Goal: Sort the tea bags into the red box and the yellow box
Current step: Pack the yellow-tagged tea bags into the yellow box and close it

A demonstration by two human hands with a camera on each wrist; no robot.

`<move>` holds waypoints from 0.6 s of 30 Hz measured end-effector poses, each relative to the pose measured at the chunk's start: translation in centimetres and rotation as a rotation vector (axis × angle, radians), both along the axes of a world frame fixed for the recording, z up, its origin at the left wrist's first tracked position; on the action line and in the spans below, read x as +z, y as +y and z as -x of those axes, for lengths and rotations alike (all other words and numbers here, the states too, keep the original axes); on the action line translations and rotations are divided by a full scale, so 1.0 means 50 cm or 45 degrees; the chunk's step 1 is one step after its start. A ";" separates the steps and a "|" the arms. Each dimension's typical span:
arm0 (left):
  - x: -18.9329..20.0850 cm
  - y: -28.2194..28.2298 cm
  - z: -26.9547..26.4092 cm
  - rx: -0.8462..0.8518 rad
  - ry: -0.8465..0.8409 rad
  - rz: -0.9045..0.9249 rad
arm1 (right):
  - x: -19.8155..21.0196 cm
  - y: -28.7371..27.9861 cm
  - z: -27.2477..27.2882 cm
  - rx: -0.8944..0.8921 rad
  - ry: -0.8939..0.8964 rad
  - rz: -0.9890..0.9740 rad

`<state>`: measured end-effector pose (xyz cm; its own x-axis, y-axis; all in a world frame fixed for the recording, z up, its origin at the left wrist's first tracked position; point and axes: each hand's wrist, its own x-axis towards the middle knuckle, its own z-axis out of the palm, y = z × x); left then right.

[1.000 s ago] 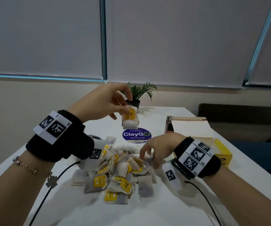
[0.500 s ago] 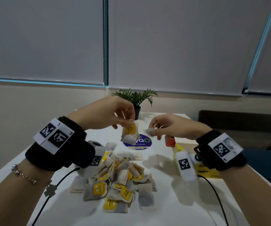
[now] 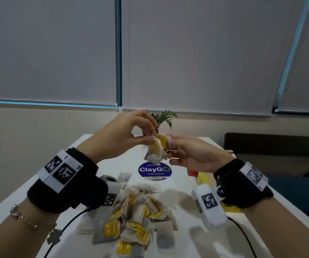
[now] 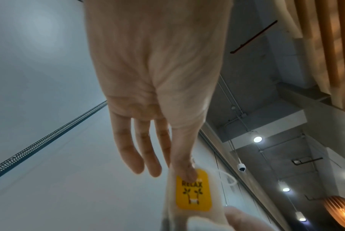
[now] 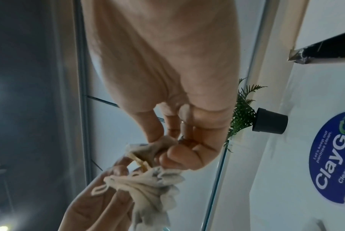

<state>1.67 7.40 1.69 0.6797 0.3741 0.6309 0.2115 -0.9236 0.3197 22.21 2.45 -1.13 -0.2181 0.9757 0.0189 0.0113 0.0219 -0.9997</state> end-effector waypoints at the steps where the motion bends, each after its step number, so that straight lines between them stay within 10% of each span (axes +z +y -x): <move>1: -0.003 0.001 -0.001 -0.022 -0.013 0.016 | -0.004 0.000 0.003 0.010 -0.017 -0.007; 10: -0.013 0.005 -0.009 0.073 -0.059 -0.034 | -0.008 0.004 0.019 -0.077 -0.089 -0.043; 18: -0.024 -0.012 -0.038 0.041 -0.270 0.397 | 0.040 -0.060 -0.033 -0.113 -0.525 -0.465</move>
